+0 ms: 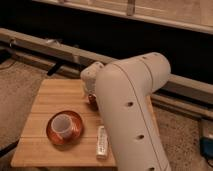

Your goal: Drag the pepper across the table

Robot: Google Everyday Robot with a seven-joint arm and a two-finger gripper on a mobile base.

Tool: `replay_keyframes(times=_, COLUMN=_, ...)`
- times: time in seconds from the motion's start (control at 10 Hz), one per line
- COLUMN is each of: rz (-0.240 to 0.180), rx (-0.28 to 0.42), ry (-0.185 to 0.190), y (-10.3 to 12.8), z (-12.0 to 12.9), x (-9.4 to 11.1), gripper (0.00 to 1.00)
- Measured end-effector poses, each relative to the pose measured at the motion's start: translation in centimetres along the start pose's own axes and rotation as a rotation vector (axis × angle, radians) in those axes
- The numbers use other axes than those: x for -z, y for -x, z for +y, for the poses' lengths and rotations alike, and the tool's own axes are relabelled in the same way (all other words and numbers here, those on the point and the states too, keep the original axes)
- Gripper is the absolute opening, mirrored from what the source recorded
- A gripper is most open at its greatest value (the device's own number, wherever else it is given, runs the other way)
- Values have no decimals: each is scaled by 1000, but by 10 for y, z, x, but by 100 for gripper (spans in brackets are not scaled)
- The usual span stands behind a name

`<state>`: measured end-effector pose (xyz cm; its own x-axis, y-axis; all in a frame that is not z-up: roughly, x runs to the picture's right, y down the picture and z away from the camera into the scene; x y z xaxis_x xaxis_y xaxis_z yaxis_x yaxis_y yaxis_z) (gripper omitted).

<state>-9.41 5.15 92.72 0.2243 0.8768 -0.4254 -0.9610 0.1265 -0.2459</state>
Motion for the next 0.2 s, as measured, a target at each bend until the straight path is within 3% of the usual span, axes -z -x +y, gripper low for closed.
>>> replay_keyframes(times=0.2, rz=0, rx=2, ry=1, y=0, z=2, x=0, gripper=69)
